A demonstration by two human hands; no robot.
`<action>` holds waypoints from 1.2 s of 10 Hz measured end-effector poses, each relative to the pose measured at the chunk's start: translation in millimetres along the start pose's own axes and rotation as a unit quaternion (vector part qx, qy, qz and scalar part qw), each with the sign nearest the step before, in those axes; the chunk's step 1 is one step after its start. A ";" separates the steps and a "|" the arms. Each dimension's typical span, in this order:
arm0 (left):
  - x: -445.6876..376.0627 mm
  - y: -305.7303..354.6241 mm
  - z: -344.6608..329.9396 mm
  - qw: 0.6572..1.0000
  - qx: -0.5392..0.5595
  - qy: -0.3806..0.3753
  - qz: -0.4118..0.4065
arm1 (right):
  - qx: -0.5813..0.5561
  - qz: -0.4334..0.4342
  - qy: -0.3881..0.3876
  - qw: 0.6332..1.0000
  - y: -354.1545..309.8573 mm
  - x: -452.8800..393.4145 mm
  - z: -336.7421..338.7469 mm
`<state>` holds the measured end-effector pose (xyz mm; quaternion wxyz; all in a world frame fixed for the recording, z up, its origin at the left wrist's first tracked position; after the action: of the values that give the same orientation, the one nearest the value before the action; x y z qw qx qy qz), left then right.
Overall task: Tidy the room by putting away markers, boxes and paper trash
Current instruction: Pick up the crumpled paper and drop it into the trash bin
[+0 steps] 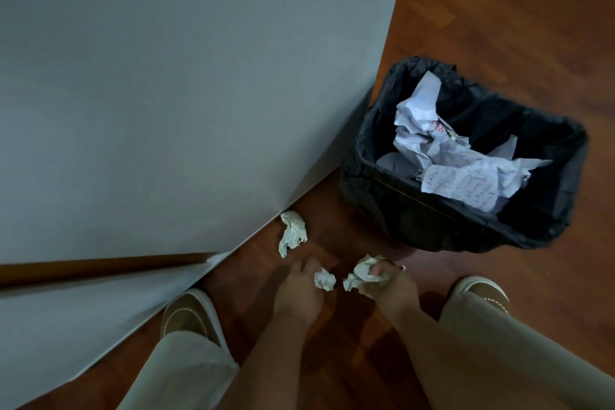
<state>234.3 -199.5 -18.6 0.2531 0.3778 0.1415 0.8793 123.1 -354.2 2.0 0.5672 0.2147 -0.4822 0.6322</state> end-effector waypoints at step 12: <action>10.4 54.5 143.2 0.981 0.097 0.151 0.074 | 0.050 0.083 0.186 0.978 -144.4 106.6 238.5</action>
<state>315.2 -230.8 108.2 0.1249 0.2728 0.2341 0.9248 162.6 -519.0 247.7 0.5810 0.0807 -0.3519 0.7295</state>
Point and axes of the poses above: each hand's wrist, its own x-axis away from the middle knuckle, its own z-axis out of the back of the hand, y = z × x, the point moved 8 cm from there along -x, towards the middle knuckle, and after that the axes turned 6 degrees about -z, right-handed, at the moved point
